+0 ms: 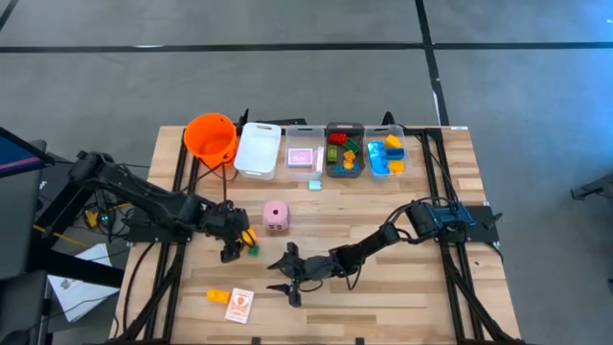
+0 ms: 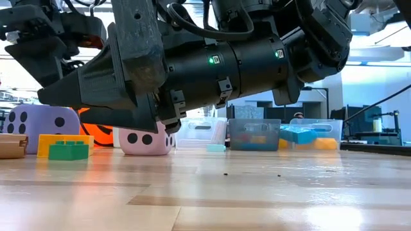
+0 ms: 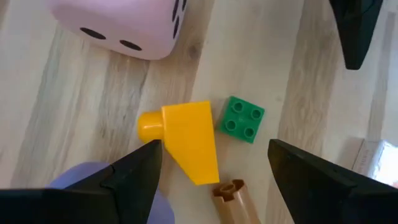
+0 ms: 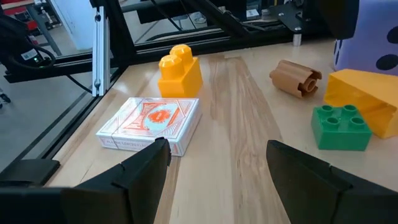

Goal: Pick & Place Toys
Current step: Put the big yellow game piece into the right transparent bin

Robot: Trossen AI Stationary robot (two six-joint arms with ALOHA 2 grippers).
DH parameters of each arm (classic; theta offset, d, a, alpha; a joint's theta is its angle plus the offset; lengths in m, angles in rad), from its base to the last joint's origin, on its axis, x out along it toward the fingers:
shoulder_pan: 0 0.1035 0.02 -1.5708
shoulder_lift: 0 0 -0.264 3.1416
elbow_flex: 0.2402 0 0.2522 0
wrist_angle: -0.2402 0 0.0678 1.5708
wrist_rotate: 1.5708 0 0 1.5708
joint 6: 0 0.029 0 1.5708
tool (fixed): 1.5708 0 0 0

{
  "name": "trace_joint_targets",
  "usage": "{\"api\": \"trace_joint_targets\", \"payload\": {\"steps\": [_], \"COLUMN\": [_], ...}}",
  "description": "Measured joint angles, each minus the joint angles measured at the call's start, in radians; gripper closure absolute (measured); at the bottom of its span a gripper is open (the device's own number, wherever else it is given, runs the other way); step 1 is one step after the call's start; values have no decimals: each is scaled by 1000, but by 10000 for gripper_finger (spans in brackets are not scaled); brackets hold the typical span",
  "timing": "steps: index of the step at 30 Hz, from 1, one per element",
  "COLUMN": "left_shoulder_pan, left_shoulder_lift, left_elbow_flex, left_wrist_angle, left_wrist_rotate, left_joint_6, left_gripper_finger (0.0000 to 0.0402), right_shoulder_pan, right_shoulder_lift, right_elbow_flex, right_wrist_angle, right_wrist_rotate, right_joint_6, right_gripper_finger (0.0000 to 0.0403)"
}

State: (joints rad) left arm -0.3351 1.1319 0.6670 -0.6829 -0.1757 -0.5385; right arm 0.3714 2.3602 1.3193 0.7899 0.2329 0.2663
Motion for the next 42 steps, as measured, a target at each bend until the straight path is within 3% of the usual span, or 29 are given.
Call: {"api": "trace_joint_targets", "payload": {"steps": [12,26,42], "left_shoulder_pan": [3,116,162], "left_shoulder_lift": [78,236,247], "left_elbow_flex": [0,1,-37], "left_wrist_angle": [78,71,85], "left_wrist_rotate": [58,49,8], "left_joint_6": [14,41,66], "left_gripper_finger": [116,116,116], "right_shoulder_pan": [0,0,2], "right_shoulder_lift": [0,0,-1], "right_elbow_flex": [0,0,0], "right_wrist_angle": [-4,-5,-28], "right_wrist_rotate": [0,0,0], "right_joint_6": [-1,-4,4], "right_gripper_finger": [138,138,138]}}
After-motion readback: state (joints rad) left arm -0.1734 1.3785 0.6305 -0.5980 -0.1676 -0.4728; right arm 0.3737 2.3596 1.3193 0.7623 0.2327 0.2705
